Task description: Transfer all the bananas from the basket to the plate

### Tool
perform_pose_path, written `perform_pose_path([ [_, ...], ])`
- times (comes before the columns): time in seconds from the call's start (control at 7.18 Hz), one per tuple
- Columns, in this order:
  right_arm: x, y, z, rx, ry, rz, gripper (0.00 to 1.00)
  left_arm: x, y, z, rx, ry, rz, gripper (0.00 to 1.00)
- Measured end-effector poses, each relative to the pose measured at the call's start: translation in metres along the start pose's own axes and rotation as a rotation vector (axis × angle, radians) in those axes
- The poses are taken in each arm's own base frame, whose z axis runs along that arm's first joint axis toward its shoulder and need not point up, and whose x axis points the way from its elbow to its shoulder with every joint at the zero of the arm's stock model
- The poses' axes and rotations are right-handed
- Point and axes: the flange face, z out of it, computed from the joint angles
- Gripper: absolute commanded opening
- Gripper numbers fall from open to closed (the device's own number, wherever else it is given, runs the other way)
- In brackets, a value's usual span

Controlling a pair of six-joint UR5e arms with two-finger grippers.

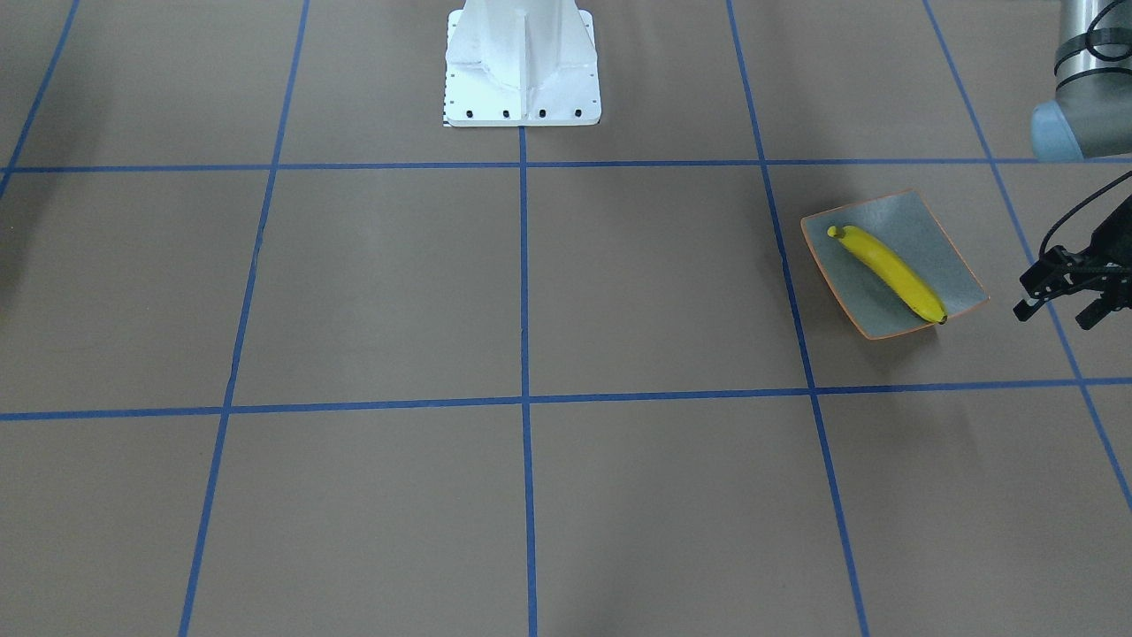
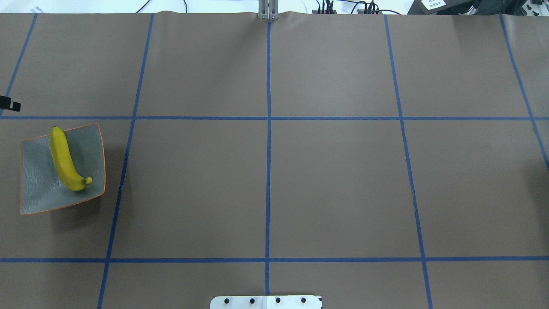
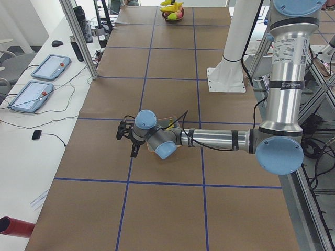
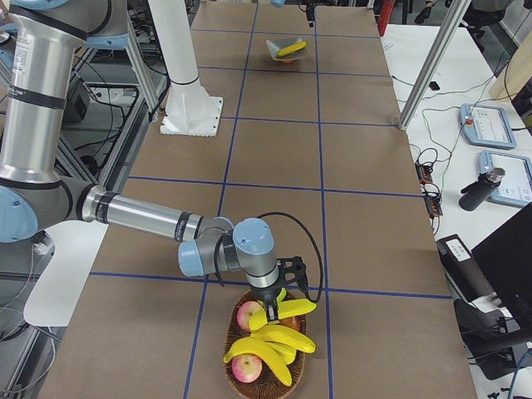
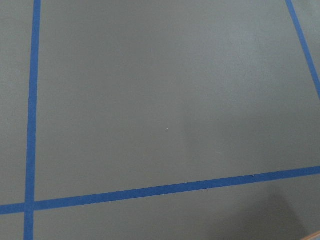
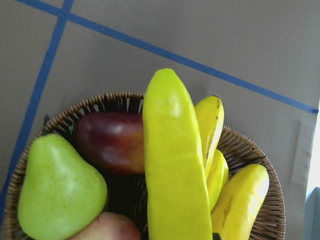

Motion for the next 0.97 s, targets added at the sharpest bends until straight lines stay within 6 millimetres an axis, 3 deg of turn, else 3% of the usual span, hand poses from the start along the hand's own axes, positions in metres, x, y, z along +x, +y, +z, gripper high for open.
perform_pose_path([
  [0.28, -0.022, -0.04, -0.023, 0.034, -0.099, 0.084, 0.0, 0.002, -0.001, -0.001, 0.002, 0.003, 0.001, 0.96],
  [0.56, -0.069, -0.091, -0.054, 0.065, -0.242, 0.232, 0.0, 0.019, -0.018, -0.002, 0.018, 0.02, -0.014, 0.97],
  [0.7, -0.104, -0.121, -0.068, 0.062, -0.314, 0.286, 0.0, 0.04, -0.04, -0.003, 0.038, 0.042, -0.058, 0.98],
  [0.97, -0.205, -0.183, -0.099, 0.043, -0.427, 0.361, 0.0, 0.11, -0.087, -0.002, 0.065, 0.118, -0.15, 0.98],
])
